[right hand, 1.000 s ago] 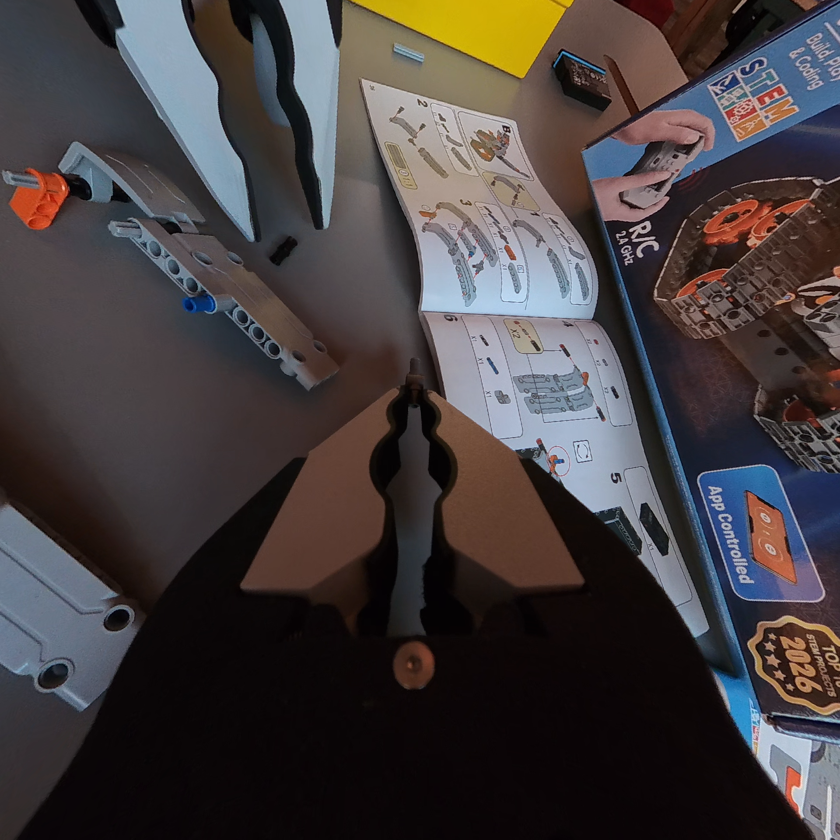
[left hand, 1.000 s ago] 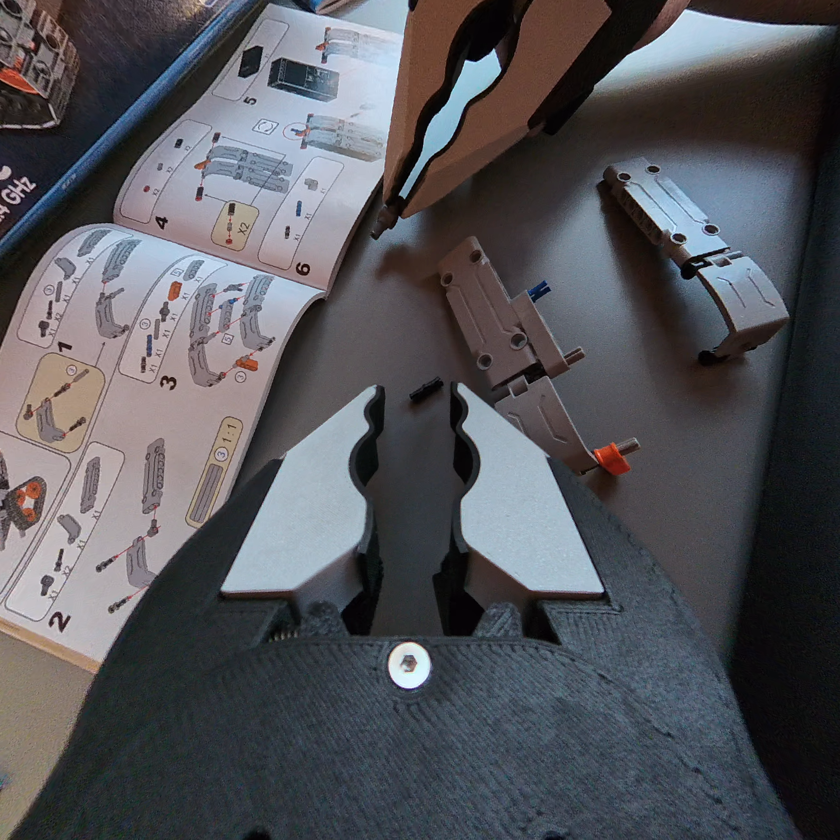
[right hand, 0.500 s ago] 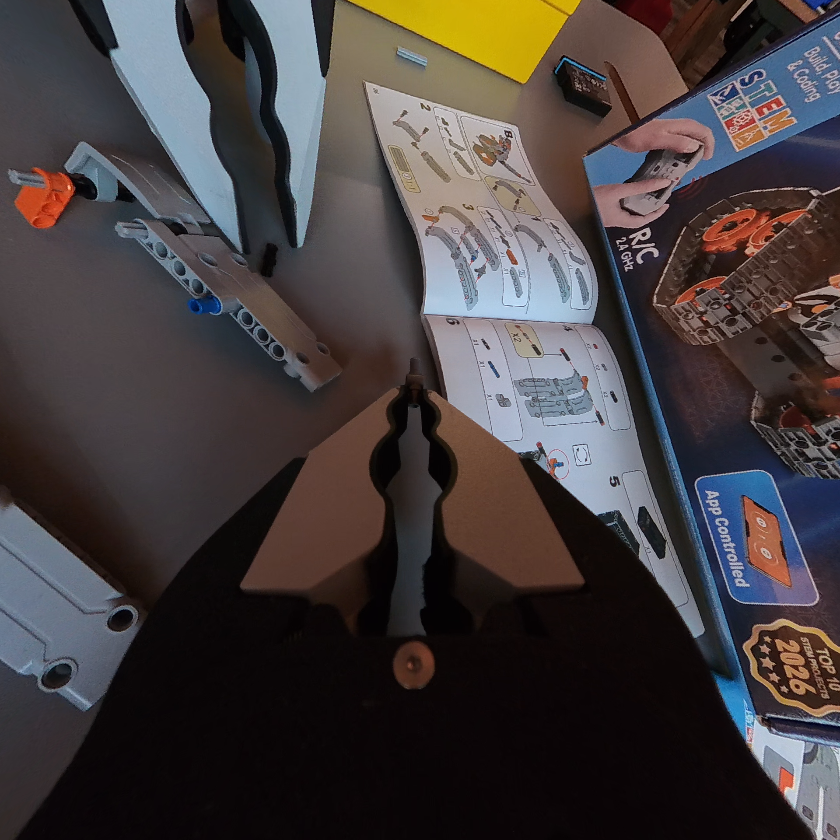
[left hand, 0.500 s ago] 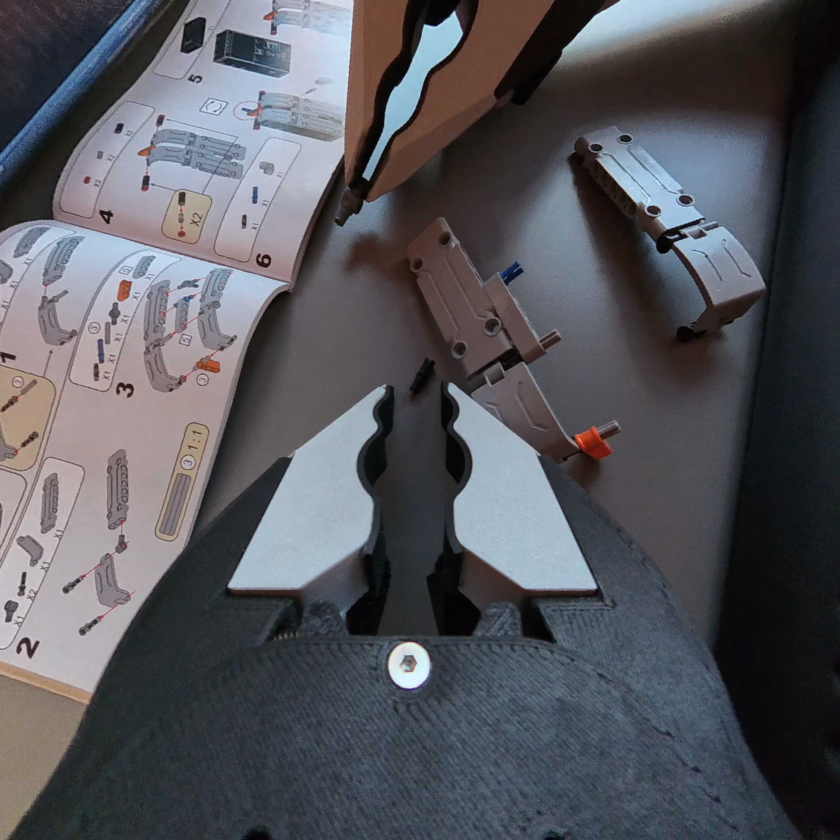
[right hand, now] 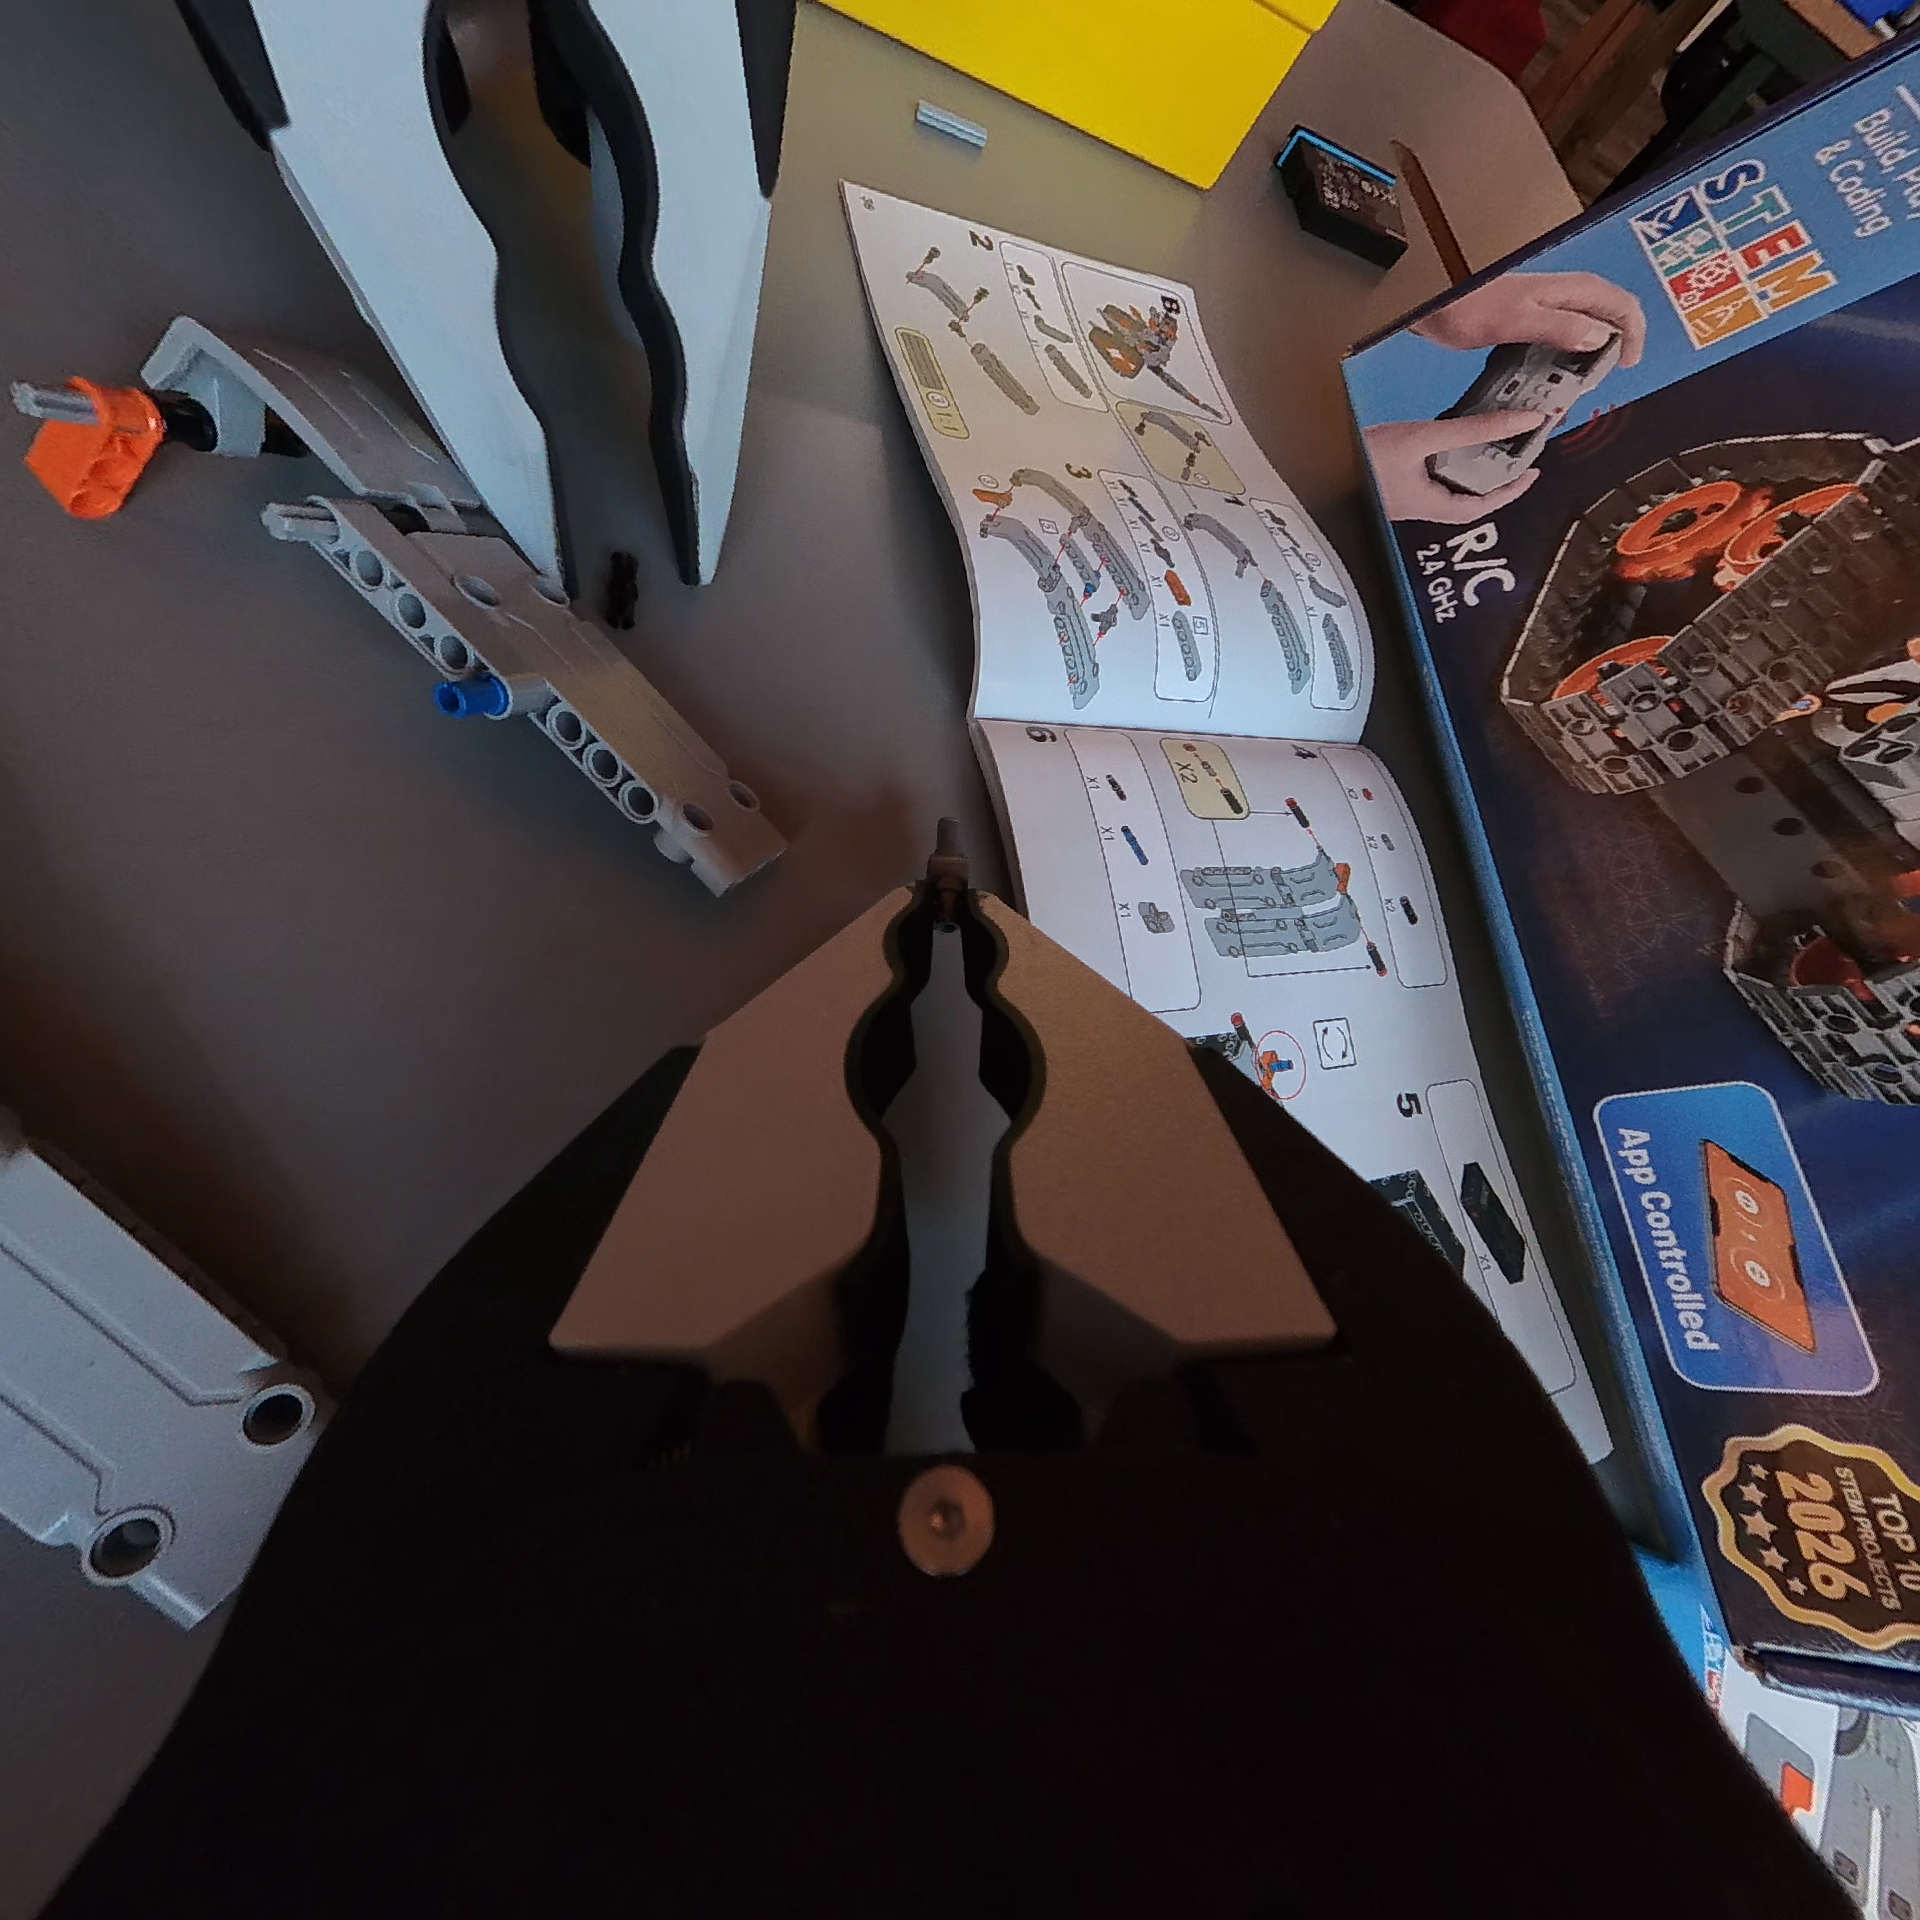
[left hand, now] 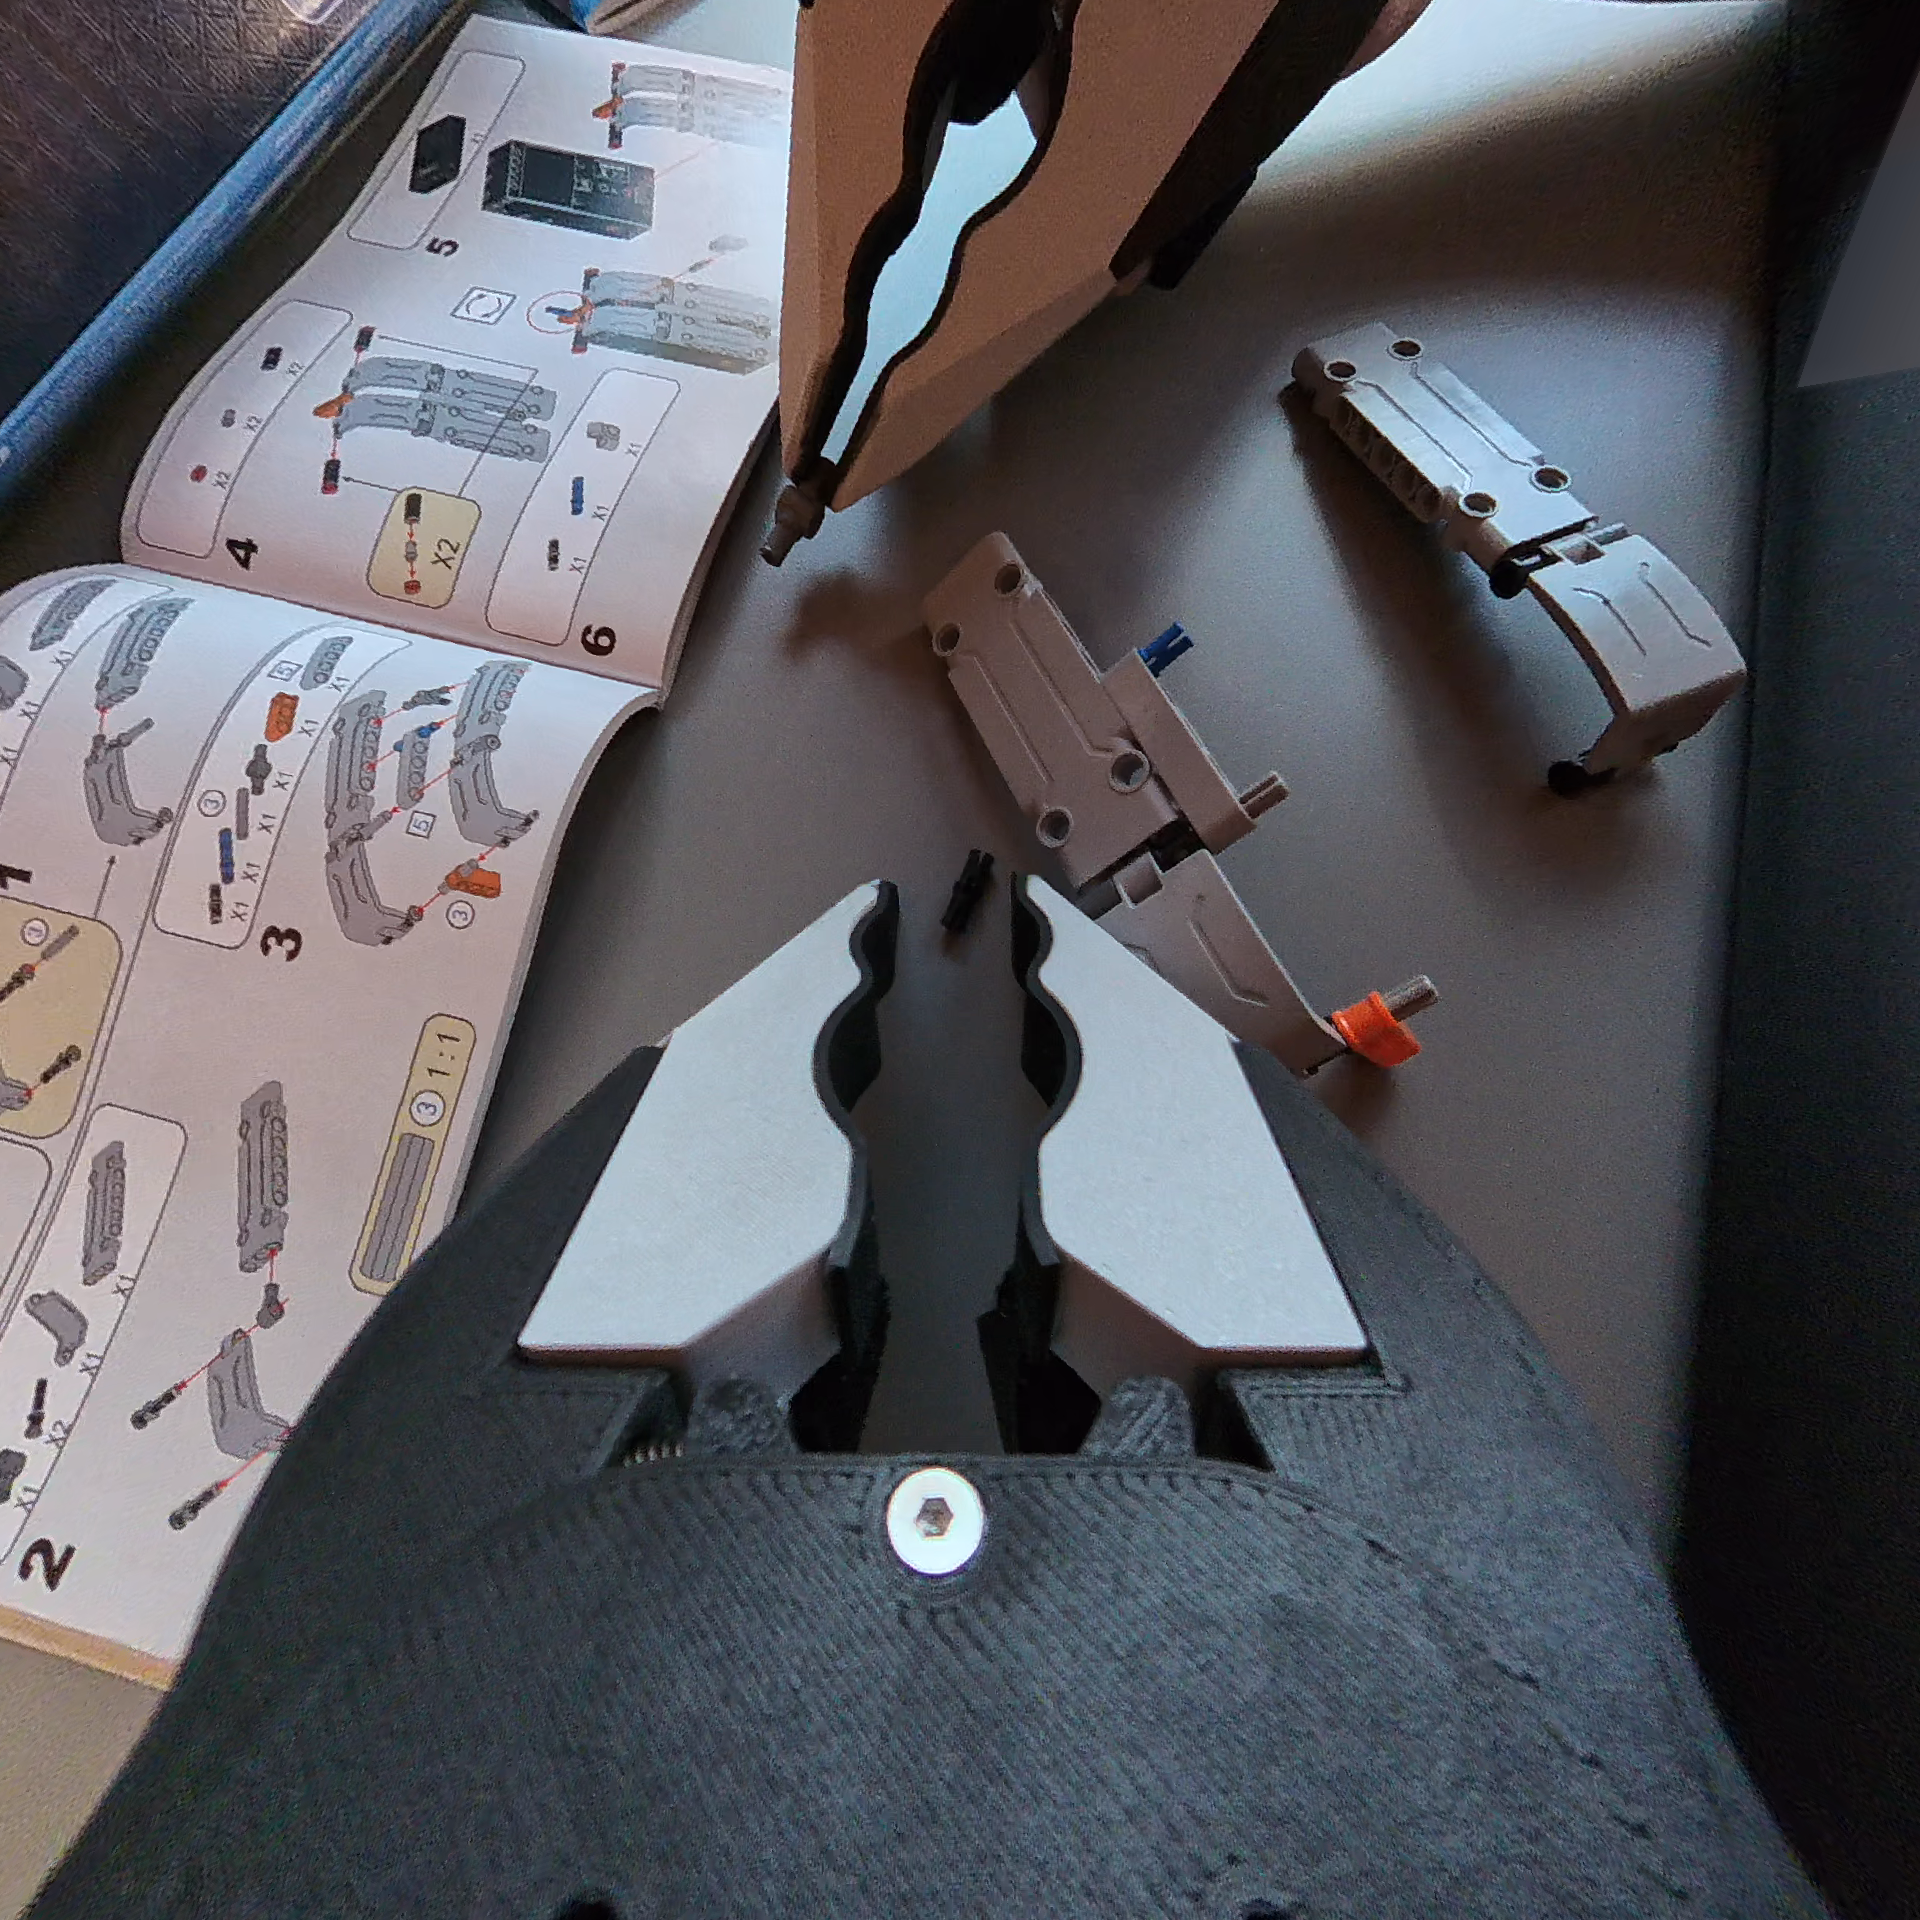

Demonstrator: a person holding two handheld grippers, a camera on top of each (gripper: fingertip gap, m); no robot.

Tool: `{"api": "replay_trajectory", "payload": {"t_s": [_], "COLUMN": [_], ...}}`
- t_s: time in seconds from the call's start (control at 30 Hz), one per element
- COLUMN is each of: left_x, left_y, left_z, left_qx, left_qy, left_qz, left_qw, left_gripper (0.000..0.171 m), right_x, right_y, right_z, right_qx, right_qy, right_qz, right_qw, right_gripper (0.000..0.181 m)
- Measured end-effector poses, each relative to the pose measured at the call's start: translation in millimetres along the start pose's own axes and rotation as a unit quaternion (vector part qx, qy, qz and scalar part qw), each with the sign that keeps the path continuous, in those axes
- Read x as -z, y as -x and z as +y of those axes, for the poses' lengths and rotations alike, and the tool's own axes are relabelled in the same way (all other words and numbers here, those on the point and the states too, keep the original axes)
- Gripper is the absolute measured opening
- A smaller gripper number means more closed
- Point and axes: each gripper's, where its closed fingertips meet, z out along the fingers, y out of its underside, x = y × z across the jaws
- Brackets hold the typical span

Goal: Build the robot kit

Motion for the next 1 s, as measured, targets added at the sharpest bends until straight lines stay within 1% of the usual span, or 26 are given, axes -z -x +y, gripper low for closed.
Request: {"api": "replay_trajectory", "payload": {"t_s": [0.2,0.33,0.4,0.6,0.83,1.0], "left_x": [-2.0,-2.3,-2.4,-2.8,-3.2,-2.3], "left_y": [2.2,2.7,4.3,6.5,7.0,7.7], "left_z": [-0.9,-1.3,-1.2,-1.9,-2.6,-1.6], "left_qx": [-0.027,-0.019,-0.017,-0.012,0.022,0.015], "left_qy": [0.001,-0.001,0.0,0.001,-0.001,0.002], "left_qz": [-0.02,-0.019,-0.024,-0.032,-0.018,-0.022], "left_qw": [0.999,1.0,1.0,0.999,1.0,1.0], "left_gripper": [0.011,0.009,0.004,0.004,0.004,0.004], "right_x": [-0.1,-0.5,-0.5,-0.5,-0.7,-2.2], "right_y": [0.4,0.5,0.6,1.2,1.6,4.6], "right_z": [0.5,2.0,2.1,2.1,2.9,8.0], "right_qx": [0.002,0.001,0.0,-0.016,-0.033,-0.052], "right_qy": [0.002,0.006,0.006,0.005,0.007,0.023], "right_qz": [-0.001,-0.002,-0.002,-0.01,-0.017,-0.033], "right_qw": [1.0,1.0,1.0,1.0,0.999,0.998], "right_gripper": [0.003,0.003,0.003,0.003,0.003,0.003]}}
